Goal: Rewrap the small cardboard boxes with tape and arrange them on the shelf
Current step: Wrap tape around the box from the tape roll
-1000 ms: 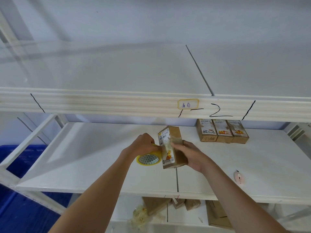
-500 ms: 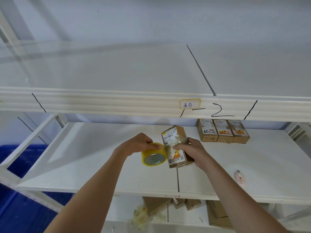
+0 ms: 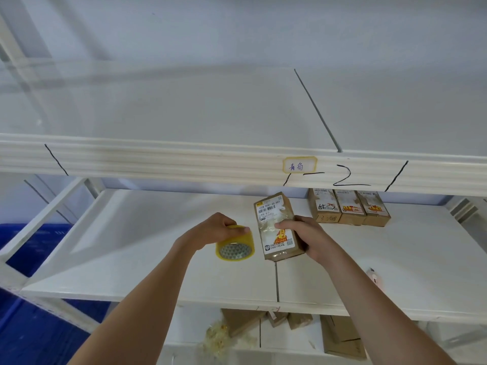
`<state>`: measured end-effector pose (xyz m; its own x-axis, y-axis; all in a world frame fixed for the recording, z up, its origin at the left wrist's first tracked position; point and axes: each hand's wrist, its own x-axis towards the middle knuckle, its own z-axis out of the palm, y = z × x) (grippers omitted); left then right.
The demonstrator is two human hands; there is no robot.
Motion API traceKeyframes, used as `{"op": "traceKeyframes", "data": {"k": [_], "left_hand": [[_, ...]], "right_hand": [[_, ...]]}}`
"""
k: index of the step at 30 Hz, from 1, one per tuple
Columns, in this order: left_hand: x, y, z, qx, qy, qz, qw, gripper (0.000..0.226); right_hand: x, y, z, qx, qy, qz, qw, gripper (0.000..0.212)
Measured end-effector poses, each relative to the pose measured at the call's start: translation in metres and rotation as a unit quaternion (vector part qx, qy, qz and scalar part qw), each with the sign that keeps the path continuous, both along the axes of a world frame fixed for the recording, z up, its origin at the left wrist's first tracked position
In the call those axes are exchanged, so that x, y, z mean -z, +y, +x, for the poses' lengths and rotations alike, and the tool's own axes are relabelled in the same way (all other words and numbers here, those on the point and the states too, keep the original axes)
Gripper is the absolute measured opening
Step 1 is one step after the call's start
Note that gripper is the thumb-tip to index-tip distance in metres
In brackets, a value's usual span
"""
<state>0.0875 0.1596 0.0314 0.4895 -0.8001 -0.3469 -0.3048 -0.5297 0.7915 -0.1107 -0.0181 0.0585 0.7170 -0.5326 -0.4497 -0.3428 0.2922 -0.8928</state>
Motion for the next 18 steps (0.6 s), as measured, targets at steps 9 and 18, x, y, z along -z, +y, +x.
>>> {"op": "traceKeyframes", "data": {"k": [9,18], "left_hand": [[0.012,-0.001,0.014,0.001,-0.029,0.053,0.998,0.032],[0.009,-0.02,0.003,-0.021,-0.054,0.066,0.996,0.045]], "right_hand": [[0.001,-0.002,-0.009,-0.017,-0.012,0.017,1.0,0.039],[-0.013,0.013,-0.008,-0.021,-0.074,0.126,0.989,0.034]]}}
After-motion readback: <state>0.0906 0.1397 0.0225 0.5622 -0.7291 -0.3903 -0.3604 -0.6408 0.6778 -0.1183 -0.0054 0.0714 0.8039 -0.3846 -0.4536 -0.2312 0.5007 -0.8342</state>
